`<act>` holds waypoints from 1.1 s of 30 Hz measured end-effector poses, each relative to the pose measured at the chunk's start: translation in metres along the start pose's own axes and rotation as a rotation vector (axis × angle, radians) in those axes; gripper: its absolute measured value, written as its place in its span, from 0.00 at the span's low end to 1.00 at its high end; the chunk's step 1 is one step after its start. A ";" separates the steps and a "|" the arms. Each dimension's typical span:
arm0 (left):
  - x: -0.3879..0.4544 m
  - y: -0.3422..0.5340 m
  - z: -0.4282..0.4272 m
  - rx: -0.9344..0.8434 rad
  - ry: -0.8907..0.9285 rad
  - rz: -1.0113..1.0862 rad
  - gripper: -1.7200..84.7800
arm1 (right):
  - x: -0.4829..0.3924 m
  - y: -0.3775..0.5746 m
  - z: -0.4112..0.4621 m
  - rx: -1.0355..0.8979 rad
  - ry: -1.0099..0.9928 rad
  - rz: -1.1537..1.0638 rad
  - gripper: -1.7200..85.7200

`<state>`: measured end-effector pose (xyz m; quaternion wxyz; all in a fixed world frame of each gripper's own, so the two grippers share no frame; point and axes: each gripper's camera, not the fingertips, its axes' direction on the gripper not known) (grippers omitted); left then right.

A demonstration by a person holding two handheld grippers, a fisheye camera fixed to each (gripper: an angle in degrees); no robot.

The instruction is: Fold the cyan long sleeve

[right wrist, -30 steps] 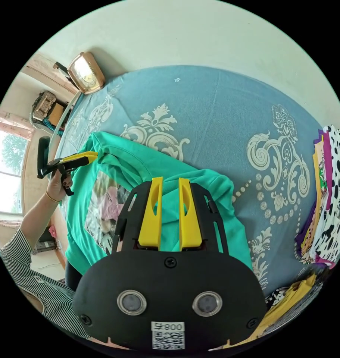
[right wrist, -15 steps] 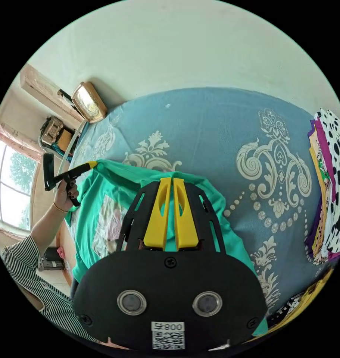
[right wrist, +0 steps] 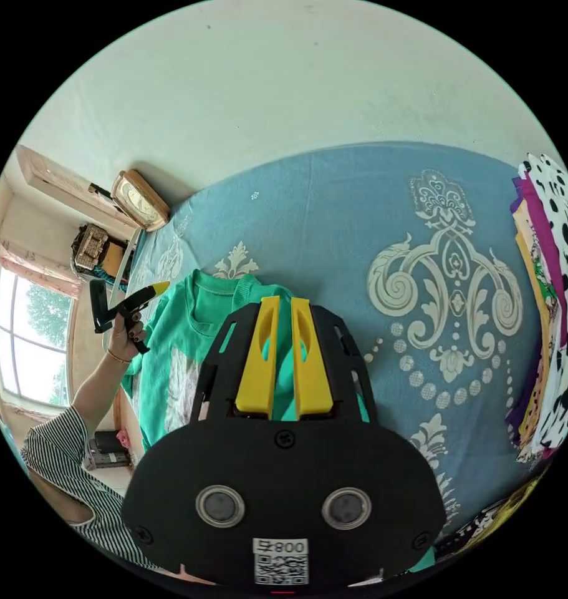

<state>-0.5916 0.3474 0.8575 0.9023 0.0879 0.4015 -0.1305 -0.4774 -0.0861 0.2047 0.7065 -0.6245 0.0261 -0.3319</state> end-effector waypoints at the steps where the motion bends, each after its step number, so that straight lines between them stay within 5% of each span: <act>1: -0.003 0.005 -0.008 -0.001 -0.013 0.002 0.12 | 0.003 0.005 -0.006 0.002 0.007 -0.006 0.09; 10: -0.051 0.072 -0.088 -0.108 -0.337 -0.078 0.14 | 0.032 0.053 -0.008 -0.224 0.166 -0.057 0.12; 15: -0.044 0.072 -0.074 -0.194 -0.458 -0.075 0.11 | 0.020 0.035 0.011 -0.332 0.329 -0.102 0.05; 26: -0.026 0.063 -0.114 -0.143 -0.558 -0.063 0.04 | 0.016 0.006 -0.015 -0.394 0.726 -0.188 0.02; 33: -0.027 0.069 -0.123 -0.143 -0.594 -0.110 0.05 | 0.059 0.002 -0.017 -0.424 0.643 -0.042 0.02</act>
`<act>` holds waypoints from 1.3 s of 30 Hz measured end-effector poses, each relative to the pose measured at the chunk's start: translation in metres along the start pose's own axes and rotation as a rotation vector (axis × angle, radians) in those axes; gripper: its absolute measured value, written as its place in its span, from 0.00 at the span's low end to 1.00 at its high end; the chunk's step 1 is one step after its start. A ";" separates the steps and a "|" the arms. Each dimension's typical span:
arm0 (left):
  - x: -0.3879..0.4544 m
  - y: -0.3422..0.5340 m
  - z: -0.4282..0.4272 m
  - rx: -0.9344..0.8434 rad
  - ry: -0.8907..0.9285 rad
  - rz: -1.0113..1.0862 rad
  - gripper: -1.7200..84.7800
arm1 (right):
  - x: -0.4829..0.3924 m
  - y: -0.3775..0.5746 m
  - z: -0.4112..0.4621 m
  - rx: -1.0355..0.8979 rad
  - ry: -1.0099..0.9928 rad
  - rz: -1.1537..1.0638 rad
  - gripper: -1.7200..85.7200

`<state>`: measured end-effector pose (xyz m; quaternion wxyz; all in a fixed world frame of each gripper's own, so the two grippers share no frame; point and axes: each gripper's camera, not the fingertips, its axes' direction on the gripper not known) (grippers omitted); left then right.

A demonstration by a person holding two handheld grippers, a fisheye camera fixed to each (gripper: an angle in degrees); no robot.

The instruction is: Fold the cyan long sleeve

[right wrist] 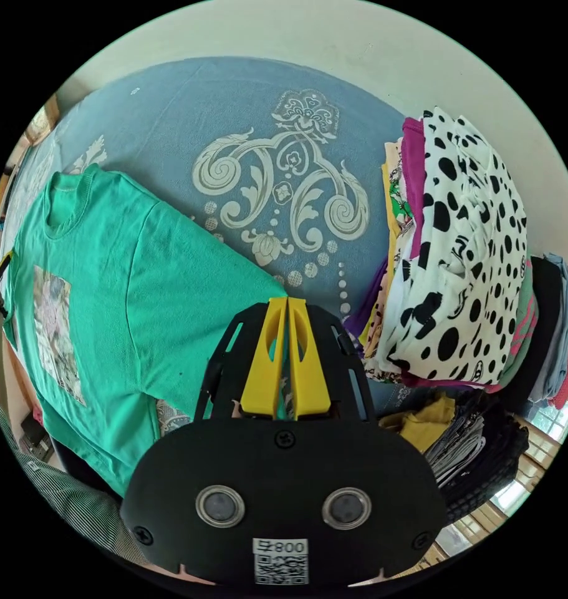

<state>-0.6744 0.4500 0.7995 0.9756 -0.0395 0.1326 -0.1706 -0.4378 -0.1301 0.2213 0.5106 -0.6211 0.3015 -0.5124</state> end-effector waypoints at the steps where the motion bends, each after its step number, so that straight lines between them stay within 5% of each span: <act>1: 0.000 0.002 -0.003 0.006 -0.001 0.003 0.06 | 0.000 0.002 0.001 0.004 0.005 0.002 0.02; 5: -0.007 0.025 -0.034 0.075 0.033 -0.002 0.09 | 0.015 0.033 -0.002 0.079 -0.001 0.033 0.02; 10: -0.015 0.071 -0.069 0.120 0.149 -0.015 0.11 | 0.064 0.099 -0.023 0.265 -0.255 0.167 0.05; 15: -0.003 0.129 -0.063 -0.028 0.133 0.052 0.12 | 0.070 0.197 -0.019 0.349 -0.477 0.168 0.09; 24: -0.004 0.150 -0.081 -0.110 -0.116 0.074 0.05 | 0.045 0.276 0.029 0.171 -0.298 0.077 0.06; 29: -0.021 0.157 -0.099 -0.070 -0.112 -0.022 0.05 | 0.066 0.304 0.034 0.124 -0.129 0.089 0.03; 39: -0.006 0.227 -0.135 -0.031 -0.106 -0.108 0.09 | 0.128 0.456 0.018 0.335 -0.304 0.363 0.06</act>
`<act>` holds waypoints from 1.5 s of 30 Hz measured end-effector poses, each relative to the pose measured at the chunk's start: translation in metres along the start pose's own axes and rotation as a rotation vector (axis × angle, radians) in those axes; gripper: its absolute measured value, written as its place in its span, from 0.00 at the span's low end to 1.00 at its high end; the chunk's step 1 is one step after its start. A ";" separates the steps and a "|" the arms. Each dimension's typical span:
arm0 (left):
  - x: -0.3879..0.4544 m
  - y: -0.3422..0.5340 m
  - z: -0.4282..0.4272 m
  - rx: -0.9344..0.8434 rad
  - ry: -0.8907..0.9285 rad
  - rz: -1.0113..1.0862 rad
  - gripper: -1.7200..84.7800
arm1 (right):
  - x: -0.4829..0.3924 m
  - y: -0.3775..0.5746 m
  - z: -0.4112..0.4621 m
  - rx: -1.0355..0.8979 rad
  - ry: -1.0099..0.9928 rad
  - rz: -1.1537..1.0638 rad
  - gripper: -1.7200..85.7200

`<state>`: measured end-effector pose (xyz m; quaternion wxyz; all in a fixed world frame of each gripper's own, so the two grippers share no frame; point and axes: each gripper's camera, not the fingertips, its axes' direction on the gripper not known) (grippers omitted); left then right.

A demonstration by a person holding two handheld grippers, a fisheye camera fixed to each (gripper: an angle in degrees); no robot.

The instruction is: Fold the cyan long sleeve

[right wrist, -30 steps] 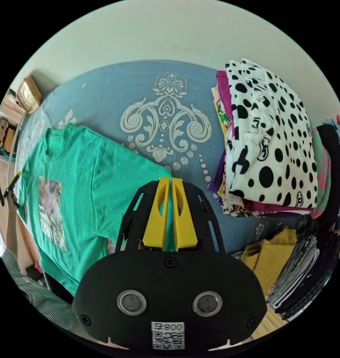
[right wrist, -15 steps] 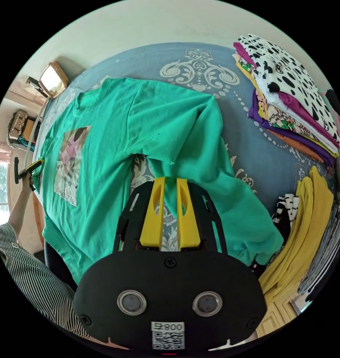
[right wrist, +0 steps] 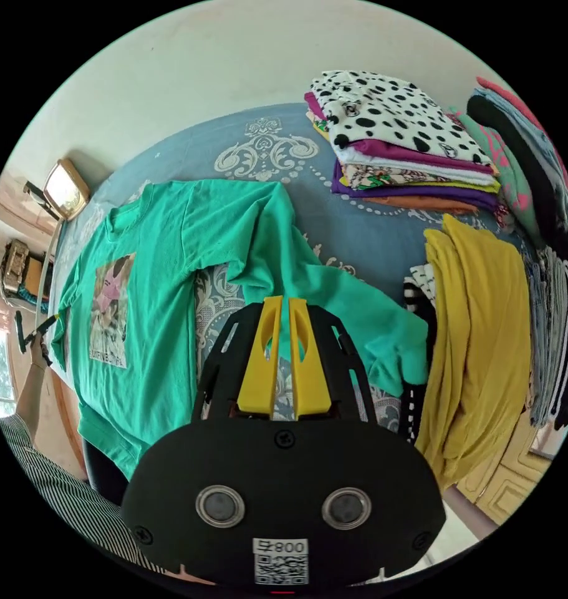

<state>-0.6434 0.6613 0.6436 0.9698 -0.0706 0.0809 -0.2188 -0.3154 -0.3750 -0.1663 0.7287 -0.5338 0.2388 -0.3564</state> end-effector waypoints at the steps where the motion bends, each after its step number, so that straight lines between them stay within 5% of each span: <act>1: -0.003 0.006 -0.003 0.008 0.022 -0.012 0.09 | 0.009 0.011 -0.007 0.016 -0.009 0.024 0.07; 9: 0.023 0.078 -0.004 -0.004 0.407 0.003 0.10 | 0.129 0.156 -0.042 0.129 -0.210 0.474 0.11; 18: 0.166 0.106 0.007 -0.089 0.586 0.314 0.10 | 0.152 0.198 -0.036 0.167 -0.166 0.640 0.12; 31: 0.259 0.135 0.056 -0.179 0.821 0.393 0.08 | 0.139 0.264 -0.034 0.336 -0.329 0.818 0.03; 37: 0.295 0.133 0.063 -0.142 0.955 0.454 0.09 | 0.063 0.257 -0.088 0.566 -0.380 0.592 0.02; 41: 0.302 0.122 0.060 -0.055 1.082 0.449 0.11 | -0.058 0.218 -0.138 0.678 -0.477 0.148 0.02; 45: 0.269 0.120 0.086 -0.023 1.194 0.292 0.12 | -0.215 0.191 -0.121 0.518 -0.618 -0.324 0.02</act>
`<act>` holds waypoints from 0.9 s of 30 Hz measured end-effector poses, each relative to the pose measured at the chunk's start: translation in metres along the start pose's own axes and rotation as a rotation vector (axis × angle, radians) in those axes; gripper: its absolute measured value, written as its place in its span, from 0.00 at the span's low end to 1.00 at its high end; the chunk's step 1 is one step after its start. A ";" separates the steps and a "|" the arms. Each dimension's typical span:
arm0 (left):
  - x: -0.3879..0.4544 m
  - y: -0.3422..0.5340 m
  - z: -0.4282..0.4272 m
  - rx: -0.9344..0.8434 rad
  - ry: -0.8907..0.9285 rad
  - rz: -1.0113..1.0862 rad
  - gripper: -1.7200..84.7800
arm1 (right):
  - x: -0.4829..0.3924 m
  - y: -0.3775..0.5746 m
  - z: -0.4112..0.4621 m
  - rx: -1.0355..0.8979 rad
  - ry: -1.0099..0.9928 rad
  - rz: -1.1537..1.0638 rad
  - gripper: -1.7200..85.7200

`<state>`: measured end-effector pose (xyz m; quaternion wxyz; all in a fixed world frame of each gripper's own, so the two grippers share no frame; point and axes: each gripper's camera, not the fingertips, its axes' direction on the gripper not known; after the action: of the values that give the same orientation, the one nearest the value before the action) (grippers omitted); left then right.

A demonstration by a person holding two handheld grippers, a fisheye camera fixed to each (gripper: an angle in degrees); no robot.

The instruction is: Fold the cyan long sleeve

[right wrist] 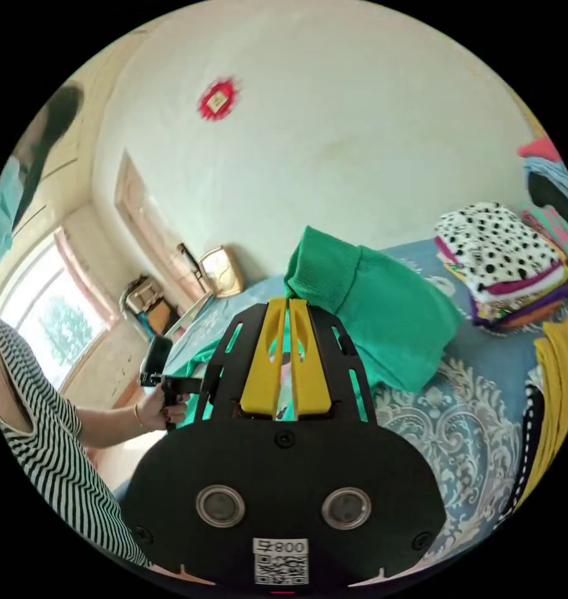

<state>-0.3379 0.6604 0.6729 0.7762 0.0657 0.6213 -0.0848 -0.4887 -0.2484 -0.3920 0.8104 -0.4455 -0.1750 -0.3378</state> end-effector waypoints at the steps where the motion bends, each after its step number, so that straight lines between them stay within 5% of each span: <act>1: -0.010 0.004 -0.003 0.012 0.010 -0.028 0.13 | -0.010 0.002 0.017 -0.038 0.001 -0.025 0.02; 9: -0.132 0.045 -0.010 0.106 0.162 -0.339 0.17 | -0.047 0.066 0.161 -0.242 -0.145 0.116 0.02; 19: -0.201 -0.008 0.035 0.113 0.307 -0.355 0.18 | -0.085 0.074 0.236 -0.219 -0.273 0.122 0.02; 27: -0.205 -0.035 0.020 0.141 0.255 -0.250 0.05 | -0.114 0.066 0.284 -0.234 -0.383 0.085 0.02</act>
<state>-0.3698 0.6324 0.8773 0.6681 0.0526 0.7104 -0.2149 -0.5183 0.0597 -0.3444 0.7187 -0.5994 -0.2666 -0.2307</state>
